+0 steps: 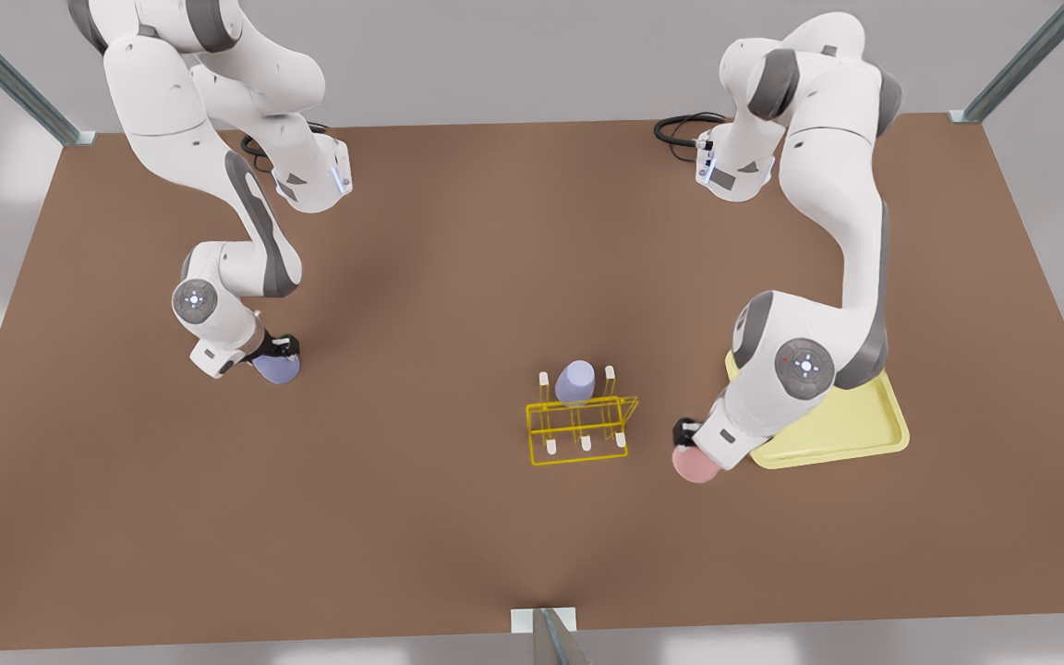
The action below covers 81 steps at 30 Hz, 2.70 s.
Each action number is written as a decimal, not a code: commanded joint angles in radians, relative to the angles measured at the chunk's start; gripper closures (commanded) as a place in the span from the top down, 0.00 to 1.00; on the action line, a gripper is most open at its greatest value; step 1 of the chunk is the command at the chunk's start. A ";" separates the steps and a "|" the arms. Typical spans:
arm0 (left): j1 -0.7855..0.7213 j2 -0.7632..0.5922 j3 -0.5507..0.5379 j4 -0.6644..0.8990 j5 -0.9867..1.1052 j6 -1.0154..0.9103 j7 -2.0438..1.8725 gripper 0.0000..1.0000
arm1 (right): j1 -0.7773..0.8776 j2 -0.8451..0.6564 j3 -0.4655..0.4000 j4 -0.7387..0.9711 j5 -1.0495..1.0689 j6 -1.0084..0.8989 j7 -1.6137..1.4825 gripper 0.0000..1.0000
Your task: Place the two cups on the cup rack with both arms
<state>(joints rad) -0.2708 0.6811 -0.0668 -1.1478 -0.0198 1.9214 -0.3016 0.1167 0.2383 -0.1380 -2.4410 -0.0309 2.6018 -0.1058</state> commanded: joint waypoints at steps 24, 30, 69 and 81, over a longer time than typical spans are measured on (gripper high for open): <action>-0.091 0.140 -0.088 0.076 -0.052 -0.128 -0.668 1.00 | -0.003 0.006 0.000 0.037 0.003 -0.081 -0.061 0.77; -0.088 0.140 -0.088 0.076 -0.051 -0.145 -0.665 1.00 | 0.001 -0.005 0.002 0.083 0.045 -0.158 -0.101 0.77; 0.196 -0.403 -0.016 -0.286 -0.048 -0.338 0.282 1.00 | 0.397 0.618 0.192 1.485 0.246 -0.480 -0.052 0.78; 0.190 -0.388 -0.016 -0.286 -0.054 -0.309 0.282 1.00 | 0.432 0.757 0.192 1.672 0.246 -0.404 -0.009 0.78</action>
<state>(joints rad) -0.0813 0.2915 -0.0826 -1.4348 -0.0740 1.6015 -0.1649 0.5468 0.9899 0.0550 -0.7776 0.2189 2.1603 -0.1660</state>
